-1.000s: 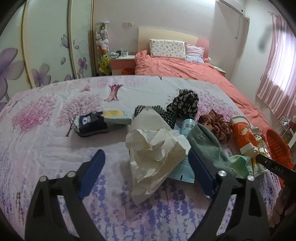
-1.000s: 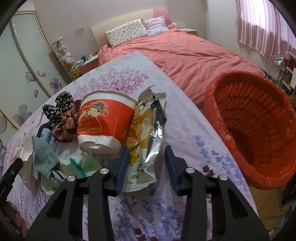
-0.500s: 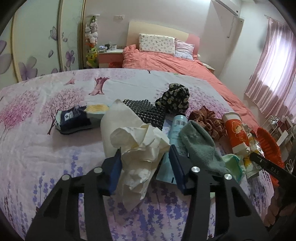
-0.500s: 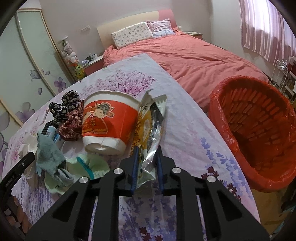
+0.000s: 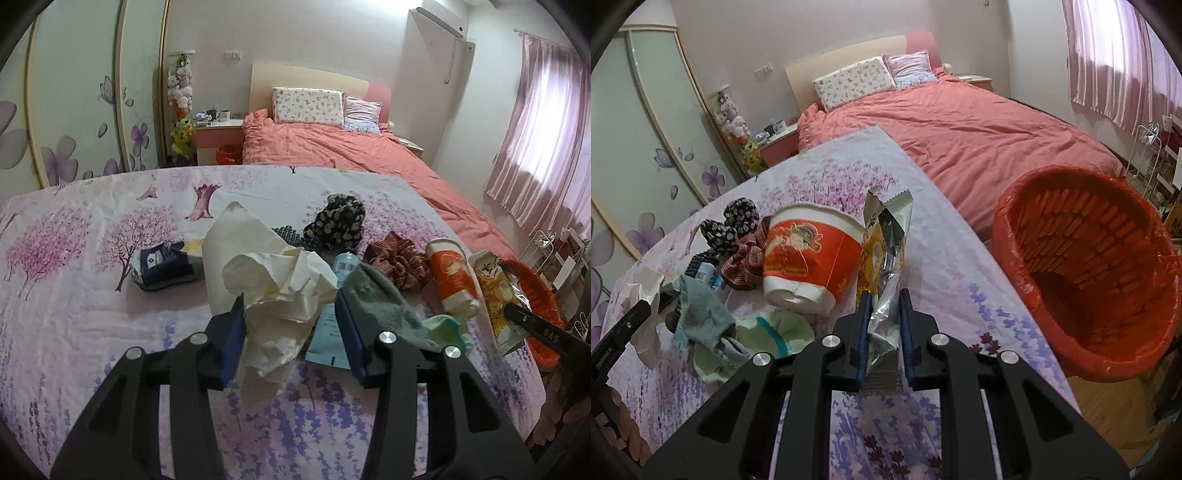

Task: Collect trash
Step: 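Carry wrapper and tissue to the orange basket and release both, then return both tools to the bed and grasp the red paper cup with the right tool, then grasp the grey-green sock with the left tool while the right tool holds the cup, then carry cup and sock to the orange basket and release both, then return both tools to the bed and grasp the mint-green sock with the right tool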

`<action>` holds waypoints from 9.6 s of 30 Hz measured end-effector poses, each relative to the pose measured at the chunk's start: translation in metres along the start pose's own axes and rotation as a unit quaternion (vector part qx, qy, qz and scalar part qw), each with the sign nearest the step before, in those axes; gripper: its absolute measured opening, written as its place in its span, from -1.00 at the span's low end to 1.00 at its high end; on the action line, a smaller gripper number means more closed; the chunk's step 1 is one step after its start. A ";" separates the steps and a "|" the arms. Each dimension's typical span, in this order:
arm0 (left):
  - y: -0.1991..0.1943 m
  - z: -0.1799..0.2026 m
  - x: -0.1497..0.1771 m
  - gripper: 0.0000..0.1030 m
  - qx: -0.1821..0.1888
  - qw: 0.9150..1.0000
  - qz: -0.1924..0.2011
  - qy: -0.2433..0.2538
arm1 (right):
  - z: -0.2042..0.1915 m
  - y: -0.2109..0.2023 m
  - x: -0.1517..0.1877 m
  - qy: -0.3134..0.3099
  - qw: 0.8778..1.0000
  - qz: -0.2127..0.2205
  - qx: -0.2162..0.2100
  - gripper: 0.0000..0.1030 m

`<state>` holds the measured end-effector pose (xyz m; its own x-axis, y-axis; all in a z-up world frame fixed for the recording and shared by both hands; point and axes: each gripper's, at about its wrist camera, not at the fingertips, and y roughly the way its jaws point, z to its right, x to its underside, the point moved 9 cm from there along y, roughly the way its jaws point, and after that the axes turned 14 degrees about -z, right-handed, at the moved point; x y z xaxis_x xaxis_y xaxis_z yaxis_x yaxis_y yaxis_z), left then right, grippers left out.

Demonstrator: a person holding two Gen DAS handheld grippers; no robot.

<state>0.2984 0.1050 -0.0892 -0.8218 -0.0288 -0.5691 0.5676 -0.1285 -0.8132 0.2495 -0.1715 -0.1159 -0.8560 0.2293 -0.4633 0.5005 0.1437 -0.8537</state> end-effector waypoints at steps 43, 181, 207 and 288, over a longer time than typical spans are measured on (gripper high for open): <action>-0.017 0.300 0.003 -0.10 0.185 0.963 0.016 0.194 | 0.151 -0.077 -0.008 0.116 0.983 0.137 0.035 -0.70; 0.040 0.082 0.008 -0.82 0.040 0.998 -0.037 0.045 | 0.000 0.017 0.003 -0.001 1.000 0.005 0.028 0.45; -0.020 0.155 -0.006 -0.82 0.097 0.991 0.012 0.092 | 0.029 -0.058 0.003 0.007 0.997 0.079 0.019 0.45; 0.029 0.082 -0.005 0.23 -0.027 0.997 -0.016 0.070 | 0.008 -0.007 0.000 -0.043 0.999 0.013 0.008 0.57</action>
<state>0.3147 0.0204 -0.0998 -0.8262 0.1137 -0.5518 0.5468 -0.0740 -0.8340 0.2448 -0.1803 -0.1115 -0.8507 0.1482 -0.5043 0.5218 0.1232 -0.8441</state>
